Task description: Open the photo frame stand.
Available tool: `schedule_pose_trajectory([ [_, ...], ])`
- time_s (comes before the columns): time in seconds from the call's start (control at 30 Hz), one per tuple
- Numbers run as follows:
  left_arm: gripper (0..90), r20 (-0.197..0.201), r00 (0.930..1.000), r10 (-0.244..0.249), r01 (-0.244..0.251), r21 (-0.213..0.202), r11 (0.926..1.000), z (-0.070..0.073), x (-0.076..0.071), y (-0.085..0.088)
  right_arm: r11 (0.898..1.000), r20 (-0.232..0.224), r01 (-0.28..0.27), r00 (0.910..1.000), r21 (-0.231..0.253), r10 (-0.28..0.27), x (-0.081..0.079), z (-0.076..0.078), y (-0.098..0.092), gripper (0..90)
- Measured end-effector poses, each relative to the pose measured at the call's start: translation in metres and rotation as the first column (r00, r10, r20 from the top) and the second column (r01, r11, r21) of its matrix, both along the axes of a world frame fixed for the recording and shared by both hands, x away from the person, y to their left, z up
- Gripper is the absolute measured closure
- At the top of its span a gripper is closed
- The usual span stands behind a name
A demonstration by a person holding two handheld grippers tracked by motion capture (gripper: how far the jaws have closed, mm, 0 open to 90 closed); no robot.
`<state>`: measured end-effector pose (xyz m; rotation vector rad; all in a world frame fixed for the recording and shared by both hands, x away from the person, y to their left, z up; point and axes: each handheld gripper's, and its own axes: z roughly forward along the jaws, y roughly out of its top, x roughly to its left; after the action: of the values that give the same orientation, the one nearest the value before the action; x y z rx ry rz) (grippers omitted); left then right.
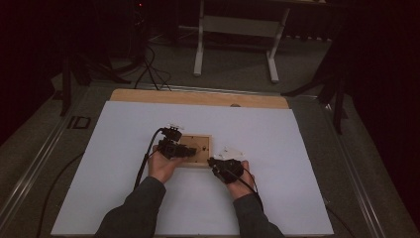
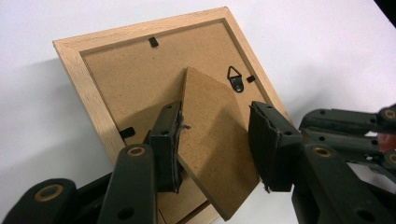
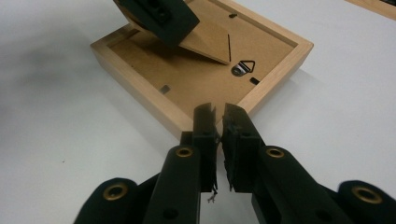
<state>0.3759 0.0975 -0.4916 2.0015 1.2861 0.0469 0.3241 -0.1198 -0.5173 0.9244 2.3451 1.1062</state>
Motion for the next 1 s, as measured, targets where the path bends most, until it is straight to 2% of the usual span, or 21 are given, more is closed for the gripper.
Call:
schedule_pose_trajectory([
  [0.13, 56.7, 0.042, 0.999, -0.012, 0.012, 0.019, 0.9998, 0.001, -0.005, -0.002, 1.0, 0.002, 0.01, 0.9999, 0.012, -0.01, 0.001, 0.002, -0.002, 79.9],
  [0.17, 56.7, 0.042, 0.999, -0.012, 0.012, 0.019, 0.9998, 0.001, -0.005, -0.002, 1.0, 0.002, 0.01, 0.9999, 0.012, -0.01, 0.001, 0.002, -0.002, 79.9],
  [0.2, 56.6, 0.064, 0.9977, -0.02, 0.018, 0.028, 0.9994, 0.001, -0.008, -0.002, 1.0, 0.002, 0.021, 0.9998, 0.023, -0.021, 0.001, 0.005, -0.004, 77.0],
  [0.33, 56.6, 0.099, 0.9947, -0.028, 0.024, 0.047, 0.9986, 0.003, -0.013, -0.004, 0.999, 0.006, 0.03, 0.9995, 0.033, -0.03, 0.003, 0.008, -0.007, 73.4],
  [0.5, 56.7, 0.119, 0.9923, -0.033, 0.027, 0.052, 0.9983, 0.003, -0.016, -0.004, 0.998, 0.012, 0.034, 0.9993, 0.047, -0.035, 0.003, 0.012, -0.007, 71.2],
  [0.57, 56.6, 0.156, 0.9868, -0.043, 0.035, 0.056, 0.9978, 0.002, -0.021, -0.004, 0.998, 0.024, 0.035, 0.999, 0.053, -0.036, 0.004, 0.019, -0.007, 69.4],
  [0.67, 56.7, 0.171, 0.9845, -0.041, 0.032, 0.056, 0.998, 0.001, -0.024, -0.005, 0.997, 0.029, 0.039, 0.9988, 0.059, -0.041, 0.005, 0.022, -0.007, 68.9],
  [0.7, 56.7, 0.189, 0.981, -0.044, 0.034, 0.058, 0.9977, 0.001, -0.026, -0.005, 0.997, 0.028, 0.042, 0.9986, 0.063, -0.044, 0.006, 0.024, -0.007, 68.2],
  [0.8, 56.7, 0.204, 0.9778, -0.047, 0.035, 0.06, 0.9976, 0.0, -0.029, -0.005, 0.997, 0.028, 0.047, 0.9984, 0.064, -0.049, 0.009, 0.026, -0.007, 67.3],
  [0.83, 56.7, 0.222, 0.9737, -0.052, 0.039, 0.065, 0.9971, 0.0, -0.032, -0.004, 0.996, 0.019, 0.053, 0.9984, 0.068, -0.054, 0.013, 0.027, -0.006, 66.5],
  [0.87, 56.7, 0.222, 0.9737, -0.052, 0.039, 0.065, 0.9971, 0.0, -0.032, -0.004, 0.996, 0.019, 0.053, 0.9984, 0.068, -0.054, 0.013, 0.027, -0.006, 66.5],
  [0.9, 56.7, 0.238, 0.9696, -0.058, 0.042, 0.073, 0.9965, 0.0, -0.036, -0.005, 0.996, 0.016, 0.057, 0.9982, 0.069, -0.058, 0.017, 0.028, -0.006, 66.4],
  [0.93, 56.8, 0.238, 0.9696, -0.058, 0.042, 0.073, 0.9965, 0.0, -0.036, -0.005, 0.996, 0.016, 0.057, 0.9982, 0.069, -0.058, 0.017, 0.028, -0.006, 66.4],
  [1.0, 56.7, 0.257, 0.964, -0.068, 0.048, 0.086, 0.9952, 0.001, -0.039, -0.004, 0.994, -0.002, 0.067, 0.9977, 0.081, -0.067, 0.024, 0.029, -0.006, 66.4],
])
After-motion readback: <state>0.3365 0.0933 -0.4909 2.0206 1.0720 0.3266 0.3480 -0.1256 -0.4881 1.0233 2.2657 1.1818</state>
